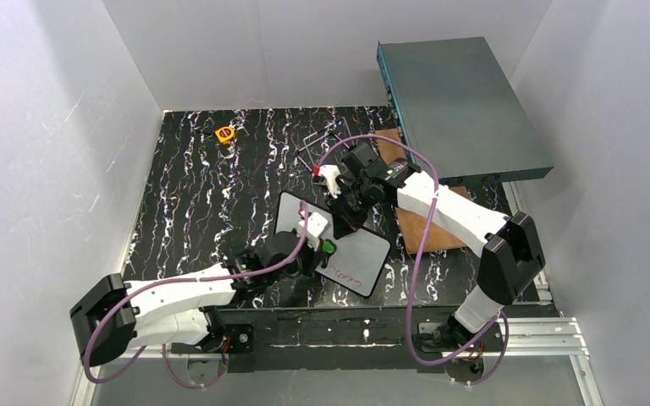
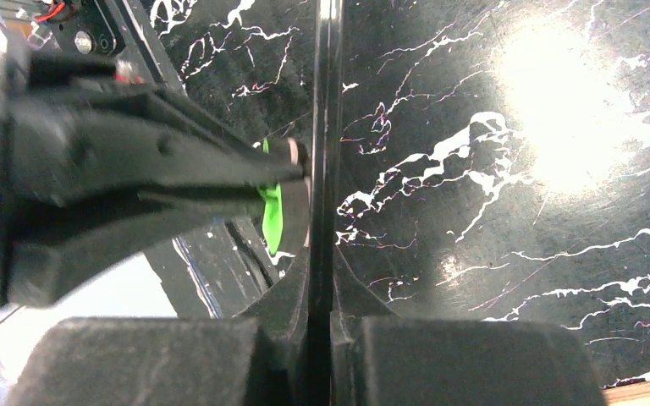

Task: Erase the whiteboard
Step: Erase the center of the board with the whiteboard.

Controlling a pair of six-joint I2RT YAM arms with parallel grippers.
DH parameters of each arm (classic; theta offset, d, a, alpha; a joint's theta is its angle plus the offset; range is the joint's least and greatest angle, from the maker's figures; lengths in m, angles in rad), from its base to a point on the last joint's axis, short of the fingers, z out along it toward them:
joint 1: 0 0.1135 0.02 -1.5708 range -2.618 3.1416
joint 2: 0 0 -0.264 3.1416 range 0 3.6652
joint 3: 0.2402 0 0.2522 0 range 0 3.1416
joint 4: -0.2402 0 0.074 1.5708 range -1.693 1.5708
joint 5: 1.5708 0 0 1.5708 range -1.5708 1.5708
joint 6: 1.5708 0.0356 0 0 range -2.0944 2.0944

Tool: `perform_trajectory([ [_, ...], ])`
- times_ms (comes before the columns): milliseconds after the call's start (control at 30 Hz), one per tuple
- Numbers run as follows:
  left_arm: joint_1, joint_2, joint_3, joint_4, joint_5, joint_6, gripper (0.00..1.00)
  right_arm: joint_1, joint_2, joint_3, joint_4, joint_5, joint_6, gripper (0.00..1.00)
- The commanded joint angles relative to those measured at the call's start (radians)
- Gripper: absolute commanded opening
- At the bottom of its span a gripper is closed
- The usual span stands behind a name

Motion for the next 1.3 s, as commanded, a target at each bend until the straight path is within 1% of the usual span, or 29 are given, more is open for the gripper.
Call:
perform_trajectory([
  [0,0.102,-0.074,-0.031,0.020,-0.161,-0.025,0.00,0.026,-0.008,-0.004,0.048,-0.016,-0.061,0.01],
  [100,0.141,-0.123,-0.073,0.012,-0.143,-0.048,0.00,0.027,-0.009,-0.004,0.049,-0.015,-0.062,0.01],
  [433,0.213,-0.254,-0.172,0.011,-0.104,-0.146,0.00,0.026,-0.007,-0.002,0.047,-0.015,-0.063,0.01],
  [633,0.299,-0.294,-0.174,-0.023,-0.100,-0.191,0.00,0.026,-0.009,-0.002,0.049,-0.018,-0.062,0.01],
  [733,0.371,-0.288,-0.154,-0.036,-0.064,-0.212,0.00,0.026,-0.011,-0.003,0.047,-0.017,-0.062,0.01],
  [767,0.400,-0.277,-0.143,-0.020,-0.018,-0.220,0.00,0.026,-0.011,-0.002,0.046,-0.016,-0.063,0.01],
  [800,0.404,-0.263,-0.134,-0.009,0.025,-0.221,0.00,0.026,-0.012,-0.001,0.046,-0.016,-0.062,0.01],
  [833,0.405,-0.231,-0.122,0.033,0.114,-0.212,0.00,0.027,-0.011,0.000,0.045,-0.017,-0.062,0.01],
  [867,0.404,-0.203,-0.121,0.096,0.241,-0.226,0.00,0.027,-0.006,0.007,0.043,-0.020,-0.063,0.01],
  [900,0.379,-0.199,-0.119,0.113,0.285,-0.246,0.00,0.026,-0.001,0.010,0.038,-0.024,-0.062,0.01],
  [967,0.285,-0.209,-0.112,0.117,0.271,-0.248,0.00,0.026,0.012,0.016,0.033,-0.028,-0.066,0.01],
  [1000,0.197,-0.189,-0.087,0.090,0.239,-0.249,0.00,0.030,0.032,0.036,0.015,-0.037,-0.074,0.01],
  [1067,0.170,-0.173,-0.101,0.102,0.223,-0.278,0.00,0.039,0.042,0.047,0.005,-0.036,-0.086,0.01],
  [1167,0.165,-0.243,-0.116,-0.026,0.039,-0.280,0.00,0.040,0.045,0.065,-0.001,-0.023,-0.096,0.01],
  [1267,0.183,-0.348,-0.126,-0.130,-0.076,-0.252,0.00,0.040,0.044,0.083,-0.006,-0.021,-0.100,0.01],
])
